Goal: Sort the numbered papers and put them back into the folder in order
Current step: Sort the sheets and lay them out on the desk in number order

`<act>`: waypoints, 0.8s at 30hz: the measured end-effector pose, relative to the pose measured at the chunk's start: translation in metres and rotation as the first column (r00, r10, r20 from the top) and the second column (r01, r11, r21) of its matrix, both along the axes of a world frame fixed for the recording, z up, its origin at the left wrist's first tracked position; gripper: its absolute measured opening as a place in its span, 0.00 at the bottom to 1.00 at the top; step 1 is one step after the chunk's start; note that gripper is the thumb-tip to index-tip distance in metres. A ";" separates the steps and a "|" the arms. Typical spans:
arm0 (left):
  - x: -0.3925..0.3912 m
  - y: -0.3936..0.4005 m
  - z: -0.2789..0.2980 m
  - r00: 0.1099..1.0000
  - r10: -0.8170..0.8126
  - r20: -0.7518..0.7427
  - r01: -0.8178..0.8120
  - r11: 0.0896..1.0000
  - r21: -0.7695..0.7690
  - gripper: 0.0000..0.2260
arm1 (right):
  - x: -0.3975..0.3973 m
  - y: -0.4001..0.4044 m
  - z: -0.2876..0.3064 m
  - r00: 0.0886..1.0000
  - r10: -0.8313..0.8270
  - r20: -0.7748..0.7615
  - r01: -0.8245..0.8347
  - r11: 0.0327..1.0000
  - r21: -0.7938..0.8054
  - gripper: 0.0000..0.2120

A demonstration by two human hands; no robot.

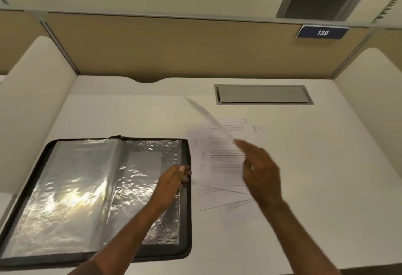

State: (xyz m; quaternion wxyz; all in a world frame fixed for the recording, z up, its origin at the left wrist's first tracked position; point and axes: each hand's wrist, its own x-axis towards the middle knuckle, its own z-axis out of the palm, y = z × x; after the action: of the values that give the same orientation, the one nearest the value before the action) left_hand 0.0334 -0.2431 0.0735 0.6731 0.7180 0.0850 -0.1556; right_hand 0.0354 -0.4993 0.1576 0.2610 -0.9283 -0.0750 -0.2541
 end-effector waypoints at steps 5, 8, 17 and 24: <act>0.022 -0.053 -0.007 0.941 0.073 -0.329 -0.155 0.961 -0.230 0.26 | -0.029 0.010 -0.082 0.969 0.148 -0.198 -0.177 0.975 -0.135 0.22; 0.020 -0.073 -0.017 0.947 0.213 -0.242 -0.245 0.963 -0.111 0.14 | -0.048 0.011 -0.118 0.901 0.277 -0.335 -0.331 0.937 -0.114 0.19; 0.007 -0.062 -0.034 0.937 0.304 -0.170 -0.274 0.945 0.179 0.10 | 0.019 -0.068 -0.106 0.841 0.185 -0.507 -0.030 0.954 0.299 0.09; 0.002 -0.038 -0.039 0.942 0.309 -0.130 -0.244 0.898 0.367 0.07 | 0.104 -0.128 -0.110 0.698 -0.131 -0.704 0.376 0.904 0.205 0.13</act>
State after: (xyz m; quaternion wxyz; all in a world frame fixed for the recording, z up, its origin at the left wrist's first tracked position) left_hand 0.0357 -0.2806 0.0347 0.5411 0.7877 0.2745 -0.1067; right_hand 0.1390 -0.6274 0.0477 0.3849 -0.8993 0.1994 0.0574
